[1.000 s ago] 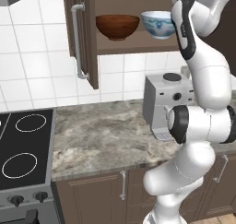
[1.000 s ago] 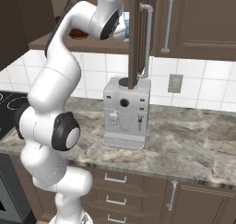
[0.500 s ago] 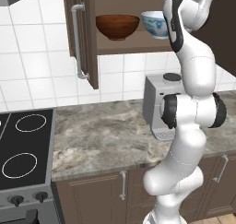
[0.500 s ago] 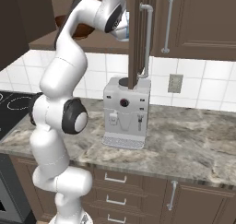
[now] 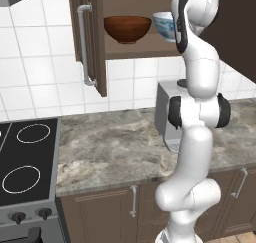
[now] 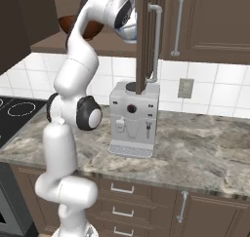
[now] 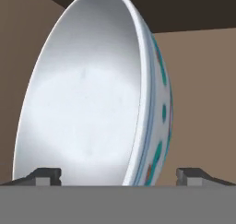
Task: Pick up the bowls from the cabinet and place each bowl in front of a stool on the dining counter.
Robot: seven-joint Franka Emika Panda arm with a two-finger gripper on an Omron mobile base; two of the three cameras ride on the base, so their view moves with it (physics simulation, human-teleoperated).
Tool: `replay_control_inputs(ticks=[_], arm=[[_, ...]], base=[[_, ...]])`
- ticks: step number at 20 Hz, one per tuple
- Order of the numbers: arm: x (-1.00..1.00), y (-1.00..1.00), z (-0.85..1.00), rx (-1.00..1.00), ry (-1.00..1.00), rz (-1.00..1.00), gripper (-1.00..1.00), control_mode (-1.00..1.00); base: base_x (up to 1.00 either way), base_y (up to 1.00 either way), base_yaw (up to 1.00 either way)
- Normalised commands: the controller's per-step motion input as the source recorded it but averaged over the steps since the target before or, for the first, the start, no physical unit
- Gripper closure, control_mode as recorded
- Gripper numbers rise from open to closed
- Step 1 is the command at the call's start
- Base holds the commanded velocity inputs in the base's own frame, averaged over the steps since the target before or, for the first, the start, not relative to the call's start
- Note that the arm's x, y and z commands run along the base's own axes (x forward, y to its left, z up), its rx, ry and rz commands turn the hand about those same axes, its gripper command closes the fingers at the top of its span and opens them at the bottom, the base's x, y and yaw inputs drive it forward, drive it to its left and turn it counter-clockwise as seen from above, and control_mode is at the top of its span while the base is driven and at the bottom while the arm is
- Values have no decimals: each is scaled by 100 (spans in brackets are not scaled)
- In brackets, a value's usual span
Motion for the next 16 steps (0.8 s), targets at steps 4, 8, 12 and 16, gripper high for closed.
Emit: replay_control_inputs(ticks=[4, 8, 12, 16], arm=[[25, -1, -6, 0, 7, 0, 100, -100], [-9, 0, -28, 0, 1, 0, 100, -100], [-51, 0, -51, 0, 0, 0, 100, -100], [-68, 0, -59, 0, 0, 0, 100, -100]], base=[[0, 0, 0], [0, 0, 0], [0, 0, 0], [0, 0, 0]])
